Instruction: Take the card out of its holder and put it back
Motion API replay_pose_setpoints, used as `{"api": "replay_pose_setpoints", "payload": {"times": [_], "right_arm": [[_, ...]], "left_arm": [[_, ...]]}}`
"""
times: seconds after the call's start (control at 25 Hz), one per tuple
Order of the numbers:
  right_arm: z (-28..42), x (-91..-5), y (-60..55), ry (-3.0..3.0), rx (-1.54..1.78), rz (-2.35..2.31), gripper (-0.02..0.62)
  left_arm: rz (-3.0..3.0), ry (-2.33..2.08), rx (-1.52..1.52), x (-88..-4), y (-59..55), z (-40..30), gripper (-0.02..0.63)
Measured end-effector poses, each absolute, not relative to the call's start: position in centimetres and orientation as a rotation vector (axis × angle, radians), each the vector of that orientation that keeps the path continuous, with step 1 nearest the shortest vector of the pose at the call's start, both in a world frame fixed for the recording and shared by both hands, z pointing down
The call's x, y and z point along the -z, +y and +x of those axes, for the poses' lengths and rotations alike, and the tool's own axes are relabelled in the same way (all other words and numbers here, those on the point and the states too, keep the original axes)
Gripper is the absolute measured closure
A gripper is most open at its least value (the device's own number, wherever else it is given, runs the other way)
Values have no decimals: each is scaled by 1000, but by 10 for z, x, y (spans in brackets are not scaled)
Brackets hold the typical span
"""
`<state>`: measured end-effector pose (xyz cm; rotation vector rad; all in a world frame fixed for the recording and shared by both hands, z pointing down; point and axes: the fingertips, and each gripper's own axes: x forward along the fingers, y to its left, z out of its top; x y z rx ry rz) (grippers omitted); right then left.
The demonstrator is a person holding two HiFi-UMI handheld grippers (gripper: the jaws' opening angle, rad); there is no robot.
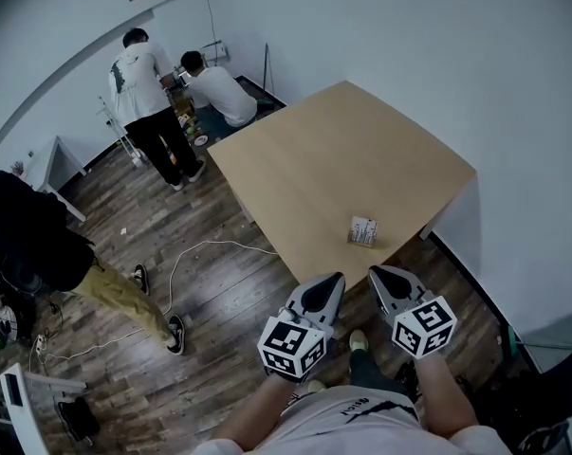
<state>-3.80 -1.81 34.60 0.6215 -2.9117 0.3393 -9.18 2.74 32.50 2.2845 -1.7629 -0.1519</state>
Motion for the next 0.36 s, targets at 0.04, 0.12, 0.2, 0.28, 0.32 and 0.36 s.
{"api": "replay_pose_setpoints", "payload": {"times": [0.04, 0.12, 0.2, 0.28, 0.32, 0.36], "right_arm": [[-39, -346, -18, -2913, -338, 617, 583], [-42, -349, -19, -2914, -336, 607, 583], [-43, -348, -19, -2915, -337, 598, 583], [-41, -344, -17, -2915, -334, 595, 583], [-40, -341, -17, -2915, -332, 594, 583], [-39, -339, -16, -2915, -330, 593, 583]], "left_arm": [[2283, -1765, 151, -325, 27, -93, 594], [2279, -1768, 150, -328, 26, -94, 594], [2277, -1769, 150, -327, 25, -95, 594], [2277, -1768, 150, -324, 26, -92, 594], [2278, -1767, 149, -321, 26, -91, 594], [2280, -1766, 149, -319, 27, -89, 594]]}}
